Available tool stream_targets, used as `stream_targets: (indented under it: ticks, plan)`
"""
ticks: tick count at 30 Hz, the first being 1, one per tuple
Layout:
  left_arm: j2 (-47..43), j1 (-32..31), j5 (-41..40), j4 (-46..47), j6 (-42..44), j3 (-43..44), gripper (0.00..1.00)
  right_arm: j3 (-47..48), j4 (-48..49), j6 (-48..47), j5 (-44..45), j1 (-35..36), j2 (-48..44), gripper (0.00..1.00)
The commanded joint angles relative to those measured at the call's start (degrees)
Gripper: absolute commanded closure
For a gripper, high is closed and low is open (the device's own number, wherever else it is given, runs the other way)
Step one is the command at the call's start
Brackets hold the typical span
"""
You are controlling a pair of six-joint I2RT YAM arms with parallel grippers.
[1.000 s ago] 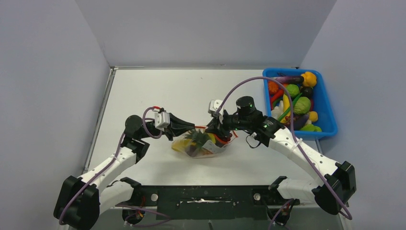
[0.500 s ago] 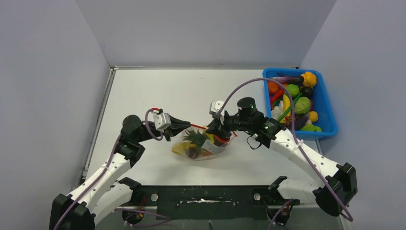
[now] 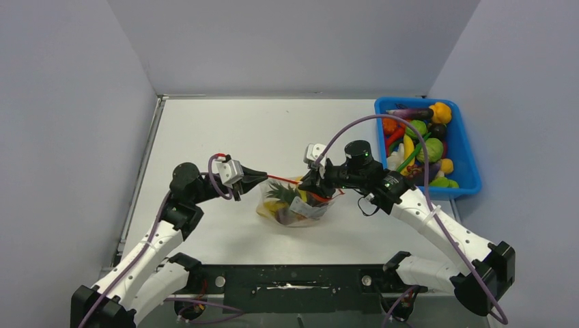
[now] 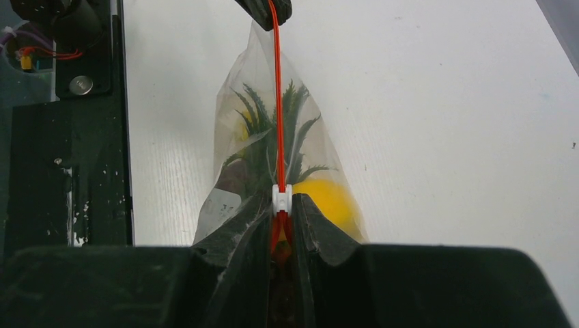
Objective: Place the food in the zip-top bag and seal the zipper
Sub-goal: Zip the zipper food storage bag at the center of the board.
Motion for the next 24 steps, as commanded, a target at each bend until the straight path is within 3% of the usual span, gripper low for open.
stream_targets:
  ticks: [1, 5, 9, 12, 13, 15, 21, 24]
  plan:
    - [-1.68, 3.41, -3.42, -0.88, 3.01, 3.62, 1.0, -0.36, -7.03, 0.48, 3.99, -1.97, -2.38, 1.0]
    - [-1.91, 3.81, -1.78, 0.13, 2.84, 3.26, 1.0, 0.48, -8.28, 0.42, 4.35, -2.03, -2.18, 1.0]
    - [-0.19, 3.81, 8.24, 4.22, 1.61, 2.7, 1.0, 3.97, -9.47, 1.39, 1.71, -1.99, -0.89, 1.0]
    - [1.63, 3.65, 13.83, 11.18, -2.71, 2.16, 0.7, 9.55, -14.49, 1.66, -0.38, -1.96, 1.97, 1.0]
    - [2.14, 3.58, 14.88, 14.29, -4.92, 1.8, 0.53, 10.86, -16.06, 1.66, -0.75, -1.97, 2.55, 1.0]
    - [3.25, 3.43, 16.81, 17.39, -6.76, 2.38, 0.4, 12.29, -17.98, 1.75, -0.89, -1.97, 3.26, 1.0]
    - [7.66, 0.04, 19.45, 12.79, -4.33, 7.84, 0.37, 13.38, -18.37, 1.95, -0.51, -1.89, 4.34, 1.0]
    - [10.83, -3.42, 17.19, 3.65, 1.76, 11.21, 0.38, 13.69, -16.85, 2.27, -2.02, -1.65, 5.51, 1.0]
